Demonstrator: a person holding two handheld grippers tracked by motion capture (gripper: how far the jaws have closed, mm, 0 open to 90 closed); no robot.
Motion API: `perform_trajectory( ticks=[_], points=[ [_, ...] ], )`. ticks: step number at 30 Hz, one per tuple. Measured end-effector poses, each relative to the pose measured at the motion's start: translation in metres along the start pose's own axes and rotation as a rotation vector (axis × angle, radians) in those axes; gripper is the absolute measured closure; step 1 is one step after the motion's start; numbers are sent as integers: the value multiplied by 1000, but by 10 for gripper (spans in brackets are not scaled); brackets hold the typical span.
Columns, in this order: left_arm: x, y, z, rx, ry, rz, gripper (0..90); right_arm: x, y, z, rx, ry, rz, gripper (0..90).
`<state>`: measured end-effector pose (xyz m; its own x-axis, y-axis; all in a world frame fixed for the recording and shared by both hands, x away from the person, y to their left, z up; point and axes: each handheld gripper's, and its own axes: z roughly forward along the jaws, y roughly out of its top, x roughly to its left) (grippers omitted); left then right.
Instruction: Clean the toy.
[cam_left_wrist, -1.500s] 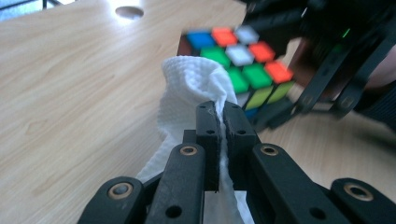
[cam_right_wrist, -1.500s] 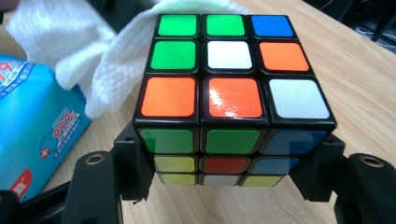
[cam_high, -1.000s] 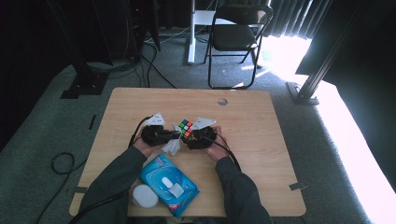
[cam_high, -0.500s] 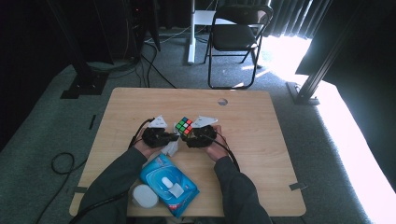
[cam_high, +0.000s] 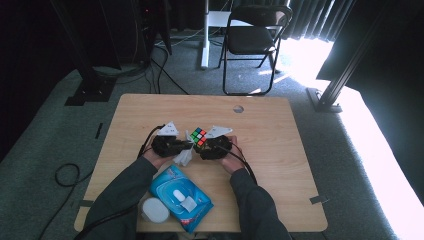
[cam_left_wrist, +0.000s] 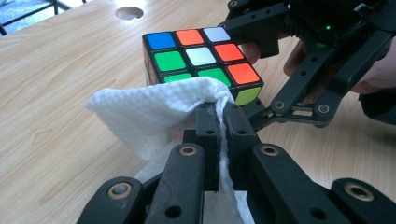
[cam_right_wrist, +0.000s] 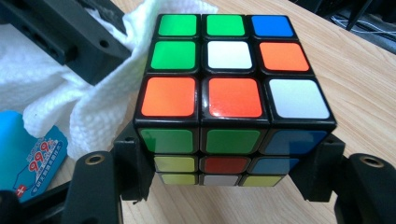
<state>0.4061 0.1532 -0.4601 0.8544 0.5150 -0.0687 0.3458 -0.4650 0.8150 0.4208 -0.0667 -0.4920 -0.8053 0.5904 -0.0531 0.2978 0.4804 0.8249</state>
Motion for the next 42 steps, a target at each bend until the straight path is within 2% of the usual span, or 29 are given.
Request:
perform_trajectory(
  ticks=[9, 12, 18, 24, 27, 31, 35, 38, 42],
  points=[
    [3, -6, 6, 32, 23, -10, 867, -3, 7, -5, -37, 17, 20, 342],
    [5, -6, 6, 32, 24, -17, 867, -3, 10, -7, -39, 9, 18, 342],
    [8, -8, 6, 33, 28, -27, 867, -5, 15, -11, -76, 27, 68, 342],
    [9, -9, 7, 40, 38, -26, 867, -6, 19, -12, -83, 30, 70, 342],
    [14, -13, 10, 81, 54, -40, 859, -6, 19, -13, -81, 24, 60, 342],
    [26, -26, 13, 145, 103, -72, 845, -5, 17, -13, -63, 14, 48, 342],
    [33, -37, 16, 215, 150, -83, 823, -6, 13, -11, -55, 15, 51, 342],
    [35, -43, 19, 263, 200, -81, 754, -7, 12, -9, -49, 14, 53, 342],
    [39, -48, 19, 273, 249, -108, 634, -5, 12, -9, -48, 19, 49, 342]
  ],
)
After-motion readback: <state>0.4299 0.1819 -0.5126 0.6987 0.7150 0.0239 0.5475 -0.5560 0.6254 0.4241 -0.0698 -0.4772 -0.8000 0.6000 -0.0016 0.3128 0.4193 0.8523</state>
